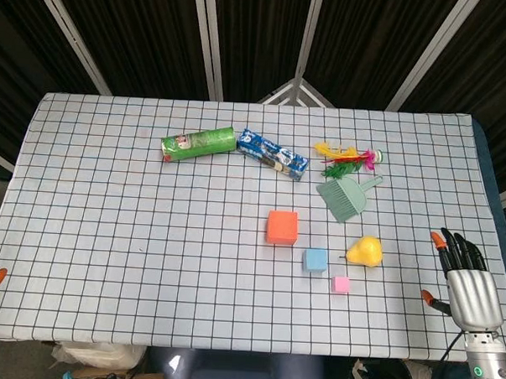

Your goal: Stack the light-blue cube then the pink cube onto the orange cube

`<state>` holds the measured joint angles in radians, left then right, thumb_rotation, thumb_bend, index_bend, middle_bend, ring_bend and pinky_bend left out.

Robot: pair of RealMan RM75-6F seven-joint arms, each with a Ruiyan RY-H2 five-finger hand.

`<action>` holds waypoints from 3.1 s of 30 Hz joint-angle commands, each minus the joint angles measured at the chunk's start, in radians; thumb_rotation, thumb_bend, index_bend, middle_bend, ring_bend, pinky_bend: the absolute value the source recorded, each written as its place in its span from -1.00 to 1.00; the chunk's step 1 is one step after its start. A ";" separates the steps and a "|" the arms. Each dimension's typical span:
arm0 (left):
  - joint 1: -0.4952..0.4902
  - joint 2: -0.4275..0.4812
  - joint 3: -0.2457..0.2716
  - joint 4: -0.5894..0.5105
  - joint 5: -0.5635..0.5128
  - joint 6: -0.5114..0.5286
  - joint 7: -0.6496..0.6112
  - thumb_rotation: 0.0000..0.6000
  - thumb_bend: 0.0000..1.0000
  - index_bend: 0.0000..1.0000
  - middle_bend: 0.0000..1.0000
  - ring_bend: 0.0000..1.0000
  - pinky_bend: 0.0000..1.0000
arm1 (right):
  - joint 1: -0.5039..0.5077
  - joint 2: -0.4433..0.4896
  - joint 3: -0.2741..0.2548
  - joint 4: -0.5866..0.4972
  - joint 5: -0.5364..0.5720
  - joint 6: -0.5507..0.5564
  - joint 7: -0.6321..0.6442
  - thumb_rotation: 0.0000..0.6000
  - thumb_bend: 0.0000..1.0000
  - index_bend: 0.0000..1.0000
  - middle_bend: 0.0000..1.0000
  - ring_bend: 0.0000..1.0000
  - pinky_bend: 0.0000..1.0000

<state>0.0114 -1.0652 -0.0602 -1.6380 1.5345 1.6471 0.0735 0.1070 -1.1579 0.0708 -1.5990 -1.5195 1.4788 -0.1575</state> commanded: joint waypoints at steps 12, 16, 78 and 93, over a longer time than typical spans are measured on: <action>-0.001 -0.002 0.006 -0.006 0.014 0.001 0.011 1.00 -0.52 -0.75 -0.89 -0.95 -0.64 | -0.005 0.004 -0.006 -0.003 0.002 0.000 0.000 1.00 -0.98 -0.99 -0.89 -0.87 -0.75; 0.001 -0.002 0.003 -0.002 0.017 0.009 0.005 1.00 -0.51 -0.75 -0.88 -0.95 -0.64 | -0.007 0.006 -0.006 -0.011 -0.003 0.008 -0.003 1.00 -0.98 -0.99 -0.89 -0.87 -0.75; -0.010 0.000 -0.002 0.008 0.000 -0.017 -0.016 1.00 -0.51 -0.75 -0.89 -0.95 -0.64 | 0.381 -0.031 0.120 -0.387 0.408 -0.447 -0.721 1.00 -0.98 -0.18 0.91 0.76 0.34; -0.024 -0.003 -0.007 0.006 -0.022 -0.049 -0.002 1.00 -0.51 -0.75 -0.89 -0.95 -0.64 | 0.517 -0.126 0.111 -0.452 0.837 -0.329 -0.938 1.00 -0.98 -0.46 0.91 0.76 0.34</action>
<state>-0.0121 -1.0684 -0.0671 -1.6317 1.5130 1.5990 0.0717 0.5934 -1.2572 0.1763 -2.0335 -0.7414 1.1135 -1.0687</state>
